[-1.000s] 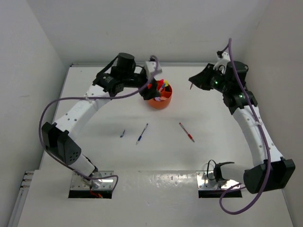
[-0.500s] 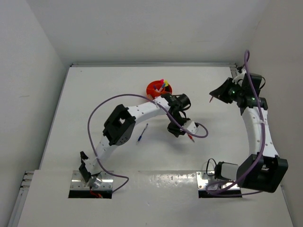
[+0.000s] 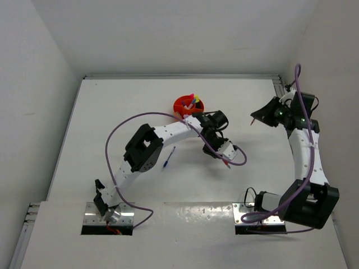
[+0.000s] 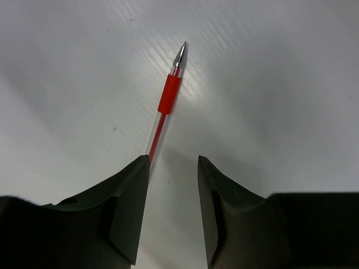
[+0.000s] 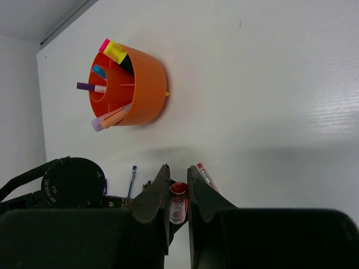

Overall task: Sort the stationery into containers
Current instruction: Move the pen to the center of the board.

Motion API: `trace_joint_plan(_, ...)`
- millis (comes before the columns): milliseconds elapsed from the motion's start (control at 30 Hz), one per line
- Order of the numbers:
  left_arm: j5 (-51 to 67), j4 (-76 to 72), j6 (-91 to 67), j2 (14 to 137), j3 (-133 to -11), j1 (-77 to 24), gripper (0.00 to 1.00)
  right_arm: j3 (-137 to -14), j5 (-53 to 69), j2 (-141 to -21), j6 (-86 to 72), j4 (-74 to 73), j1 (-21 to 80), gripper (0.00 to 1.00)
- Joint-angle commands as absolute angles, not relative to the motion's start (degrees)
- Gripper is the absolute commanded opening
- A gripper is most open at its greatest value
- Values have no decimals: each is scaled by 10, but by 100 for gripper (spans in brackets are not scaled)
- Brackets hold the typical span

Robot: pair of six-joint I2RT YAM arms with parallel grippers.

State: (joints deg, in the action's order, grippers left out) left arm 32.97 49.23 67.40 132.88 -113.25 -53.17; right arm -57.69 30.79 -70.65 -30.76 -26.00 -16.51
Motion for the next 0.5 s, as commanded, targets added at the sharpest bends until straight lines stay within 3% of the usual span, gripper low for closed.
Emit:
trace_joint_plan(0, 345, 468, 695, 1338, -1143, -532, 47, -580, 332, -694, -301, -242, -174, 0)
trace_joint_plan(333, 365, 543, 701, 1437, -1294, -519, 48, -579, 352, -695, -301, -242, -199, 0)
trace_joint_plan(467, 348, 595, 727, 1441, -1296, -521, 46, -583, 358, -699, -304, -243, -207, 0)
